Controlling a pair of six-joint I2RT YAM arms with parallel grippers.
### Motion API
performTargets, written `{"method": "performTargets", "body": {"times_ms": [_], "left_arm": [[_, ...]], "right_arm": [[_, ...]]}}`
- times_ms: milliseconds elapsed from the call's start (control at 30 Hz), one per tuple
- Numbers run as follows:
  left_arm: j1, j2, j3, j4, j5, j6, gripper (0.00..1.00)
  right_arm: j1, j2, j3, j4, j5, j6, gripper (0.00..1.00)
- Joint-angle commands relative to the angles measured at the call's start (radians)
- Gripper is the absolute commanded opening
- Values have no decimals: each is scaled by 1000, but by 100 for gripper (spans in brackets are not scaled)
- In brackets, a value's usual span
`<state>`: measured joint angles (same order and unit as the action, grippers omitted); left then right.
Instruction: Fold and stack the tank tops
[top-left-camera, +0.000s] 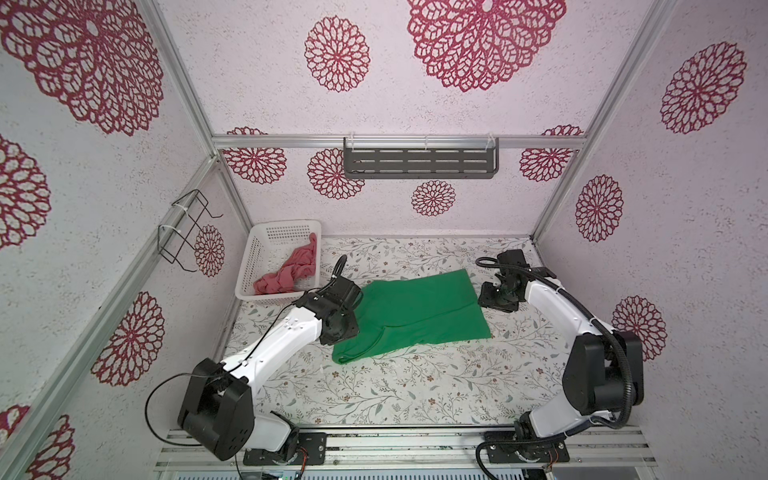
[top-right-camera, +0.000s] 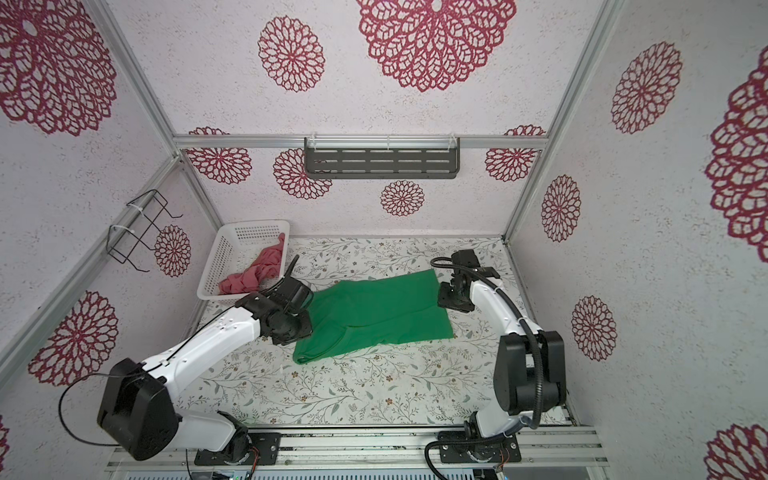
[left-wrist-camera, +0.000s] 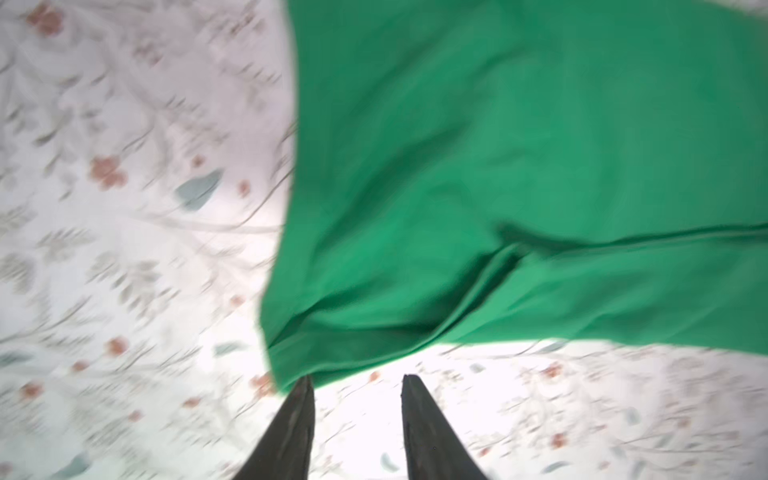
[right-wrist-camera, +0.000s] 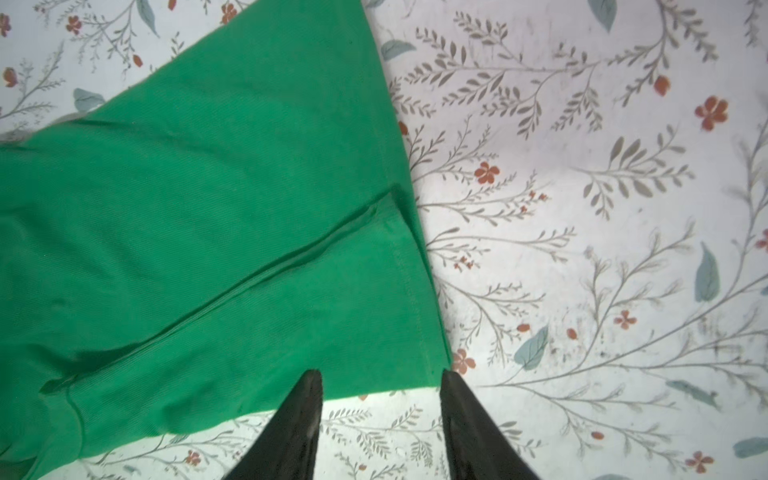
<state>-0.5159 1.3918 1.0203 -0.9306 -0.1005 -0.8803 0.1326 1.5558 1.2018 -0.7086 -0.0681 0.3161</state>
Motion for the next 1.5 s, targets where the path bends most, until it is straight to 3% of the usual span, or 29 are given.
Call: {"method": "performTargets", "body": {"times_ms": [0, 133, 400, 500, 633, 700, 1133, 1467], "left_arm": [[6, -33, -65, -71, -22, -1, 38], [-1, -24, -105, -29, 6, -19, 39], [-12, 124, -92, 24, 0, 4, 38], [-12, 156, -79, 42, 11, 10, 28], [-12, 173, -62, 24, 12, 11, 5], [-6, 175, -59, 19, 12, 12, 0], [108, 309, 10, 24, 29, 80, 0], [210, 399, 38, 32, 38, 126, 0]], "right_arm": [[5, -39, -30, -8, -41, 49, 50], [11, -38, -38, -5, -42, 57, 53], [13, -51, -46, 0, -38, 65, 58], [13, -58, -62, 6, -35, 67, 58], [12, -66, -89, 20, -32, 69, 58], [12, -62, -95, 25, -35, 69, 58], [5, 44, -96, 133, -20, 49, 57], [-2, 175, -75, 185, 2, 32, 50]]}}
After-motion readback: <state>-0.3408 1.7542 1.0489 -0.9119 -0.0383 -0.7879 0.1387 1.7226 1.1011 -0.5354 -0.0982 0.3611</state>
